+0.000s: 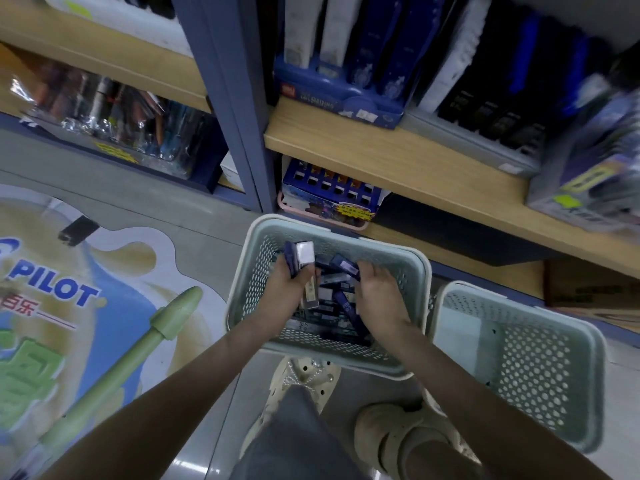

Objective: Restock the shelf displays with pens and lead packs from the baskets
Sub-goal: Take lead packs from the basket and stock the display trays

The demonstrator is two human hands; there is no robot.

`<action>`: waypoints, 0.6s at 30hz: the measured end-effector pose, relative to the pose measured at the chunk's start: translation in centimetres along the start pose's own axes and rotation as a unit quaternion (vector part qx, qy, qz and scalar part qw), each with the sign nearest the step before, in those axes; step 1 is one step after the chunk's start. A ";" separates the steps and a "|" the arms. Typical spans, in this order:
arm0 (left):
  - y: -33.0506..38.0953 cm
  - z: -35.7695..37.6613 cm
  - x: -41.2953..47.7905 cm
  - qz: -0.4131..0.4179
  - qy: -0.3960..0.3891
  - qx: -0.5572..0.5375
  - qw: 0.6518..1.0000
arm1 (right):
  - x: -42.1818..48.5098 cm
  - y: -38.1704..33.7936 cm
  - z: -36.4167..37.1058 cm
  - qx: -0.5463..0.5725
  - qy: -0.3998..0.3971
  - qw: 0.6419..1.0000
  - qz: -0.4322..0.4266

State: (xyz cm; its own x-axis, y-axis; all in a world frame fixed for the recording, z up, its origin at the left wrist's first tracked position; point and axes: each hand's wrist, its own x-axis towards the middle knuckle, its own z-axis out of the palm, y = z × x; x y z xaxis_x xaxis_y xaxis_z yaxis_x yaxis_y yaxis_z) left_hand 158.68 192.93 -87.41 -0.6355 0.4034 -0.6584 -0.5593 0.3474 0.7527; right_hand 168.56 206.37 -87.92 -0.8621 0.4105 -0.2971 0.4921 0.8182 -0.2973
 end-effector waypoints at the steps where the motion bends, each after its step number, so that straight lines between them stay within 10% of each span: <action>1: 0.7 0.1 -0.4 0.005 -0.013 0.007 1.000 | -0.2 -0.4 -1.6 0.072 -0.014 0.996 0.049; 7: 7.2 1.9 -5.3 0.054 -0.105 0.021 0.993 | -2.0 -3.0 -10.0 0.486 -0.051 0.862 0.132; 18: 17.8 5.4 -15.4 0.139 -0.112 -0.020 0.984 | -7.9 -6.1 -23.3 0.537 0.097 0.838 0.018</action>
State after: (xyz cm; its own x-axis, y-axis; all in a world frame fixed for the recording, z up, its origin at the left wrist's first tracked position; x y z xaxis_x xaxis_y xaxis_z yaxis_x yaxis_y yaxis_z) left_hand 161.37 197.44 -63.86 -0.6369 0.6558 -0.4054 -0.4030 0.1651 0.9002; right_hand 169.60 207.52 -62.64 -0.7963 0.5702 -0.2021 0.2548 0.0130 -0.9669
